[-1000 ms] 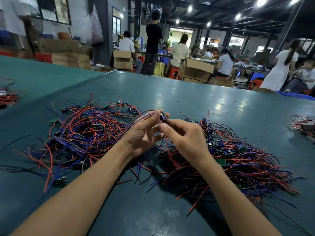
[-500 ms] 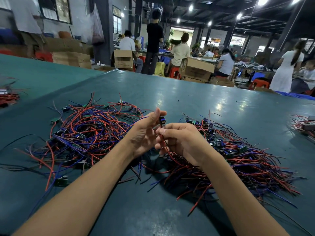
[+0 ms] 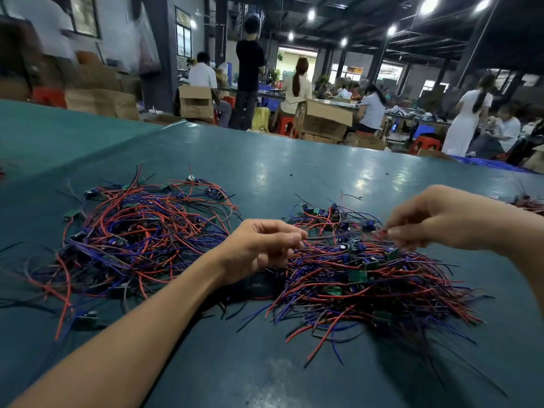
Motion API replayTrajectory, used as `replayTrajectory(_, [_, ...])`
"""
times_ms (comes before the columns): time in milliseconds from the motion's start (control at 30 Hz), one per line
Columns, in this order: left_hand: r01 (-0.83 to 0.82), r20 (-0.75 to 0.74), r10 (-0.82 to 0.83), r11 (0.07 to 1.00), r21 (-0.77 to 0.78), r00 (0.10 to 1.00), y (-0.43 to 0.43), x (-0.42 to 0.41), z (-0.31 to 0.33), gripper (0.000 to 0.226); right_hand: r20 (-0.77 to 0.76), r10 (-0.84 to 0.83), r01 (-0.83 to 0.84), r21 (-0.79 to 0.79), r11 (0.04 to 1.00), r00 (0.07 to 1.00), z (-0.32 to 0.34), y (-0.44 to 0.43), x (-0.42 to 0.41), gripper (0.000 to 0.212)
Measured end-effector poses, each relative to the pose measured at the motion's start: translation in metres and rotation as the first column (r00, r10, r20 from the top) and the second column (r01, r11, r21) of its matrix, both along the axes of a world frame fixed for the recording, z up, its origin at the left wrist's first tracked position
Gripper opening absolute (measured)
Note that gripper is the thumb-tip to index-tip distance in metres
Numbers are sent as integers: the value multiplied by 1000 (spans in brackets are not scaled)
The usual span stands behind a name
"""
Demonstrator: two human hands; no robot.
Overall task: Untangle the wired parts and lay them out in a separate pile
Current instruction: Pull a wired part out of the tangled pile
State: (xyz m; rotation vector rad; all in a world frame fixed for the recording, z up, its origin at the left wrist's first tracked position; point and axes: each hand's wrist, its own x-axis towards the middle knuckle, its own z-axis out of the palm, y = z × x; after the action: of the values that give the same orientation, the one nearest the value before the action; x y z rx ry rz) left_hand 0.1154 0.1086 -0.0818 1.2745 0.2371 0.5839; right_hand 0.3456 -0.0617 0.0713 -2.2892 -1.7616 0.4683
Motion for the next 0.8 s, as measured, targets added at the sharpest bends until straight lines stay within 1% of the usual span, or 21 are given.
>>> replayTrajectory(33, [15,-23,-14,999,36,1000,-1,0,-1,18,51,-17,17,-4,1000,999,0,-2,8,12])
replayTrajectory(100, [22,-61,-16,994,106,998,-6,2,-2,19,107,-65,67,-13,998,992,-8,-5,18,11])
replayTrajectory(233, [-37,-148,75,969,245,986,-10,5,-3,12,221,-138,141,3,990,966,-30,-5,29,15])
replayTrajectory(300, [-58,-159,101,965,256,982,-9,6,-4,9,247,-167,161,46,986,954,-35,-3,30,12])
replayTrajectory(333, [-70,-175,121,960,270,977,-9,7,-3,9,231,-186,170,85,982,955,-35,-2,29,15])
replayTrajectory(367, [-88,-191,148,952,292,970,-10,6,-2,9,200,-208,185,125,975,958,-34,1,27,25])
replayTrajectory(400, [-108,-198,174,947,303,965,-10,7,-3,10,173,-225,197,168,966,959,-31,4,24,40])
replayTrajectory(433, [-121,-198,187,944,306,962,-8,7,-4,11,159,-243,205,223,953,957,-26,9,19,54])
replayTrajectory(467, [-127,-192,191,946,299,963,-9,7,-3,11,148,-266,213,301,930,953,-20,14,12,64])
replayTrajectory(533, [-147,-175,200,949,278,964,-8,8,-2,6,101,-290,201,506,839,952,-7,29,-11,69])
replayTrajectory(567, [-172,-186,220,955,243,958,-6,10,-2,7,56,-265,180,598,781,963,-3,38,-26,67])
replayTrajectory(600, [-204,-207,251,953,224,946,-5,13,-4,13,14,-211,149,664,733,977,-2,49,-44,63])
replayTrajectory(633, [-239,-208,280,950,201,937,-3,14,-6,19,-11,-136,105,700,706,991,-3,61,-64,57])
replayTrajectory(667, [-273,-214,300,951,148,930,-1,15,-6,25,-20,-61,57,709,703,998,-6,76,-84,49])
replayTrajectory(733, [-313,-267,372,920,237,889,0,13,-5,29,-36,65,-26,656,755,997,-19,109,-121,36])
replayTrajectory(767, [-301,-274,354,928,220,894,-1,14,2,29,-56,105,-50,607,793,993,-27,128,-135,31])
replayTrajectory(800, [-231,-300,313,932,278,901,-2,16,2,28,-85,126,-57,555,830,988,-37,147,-146,29])
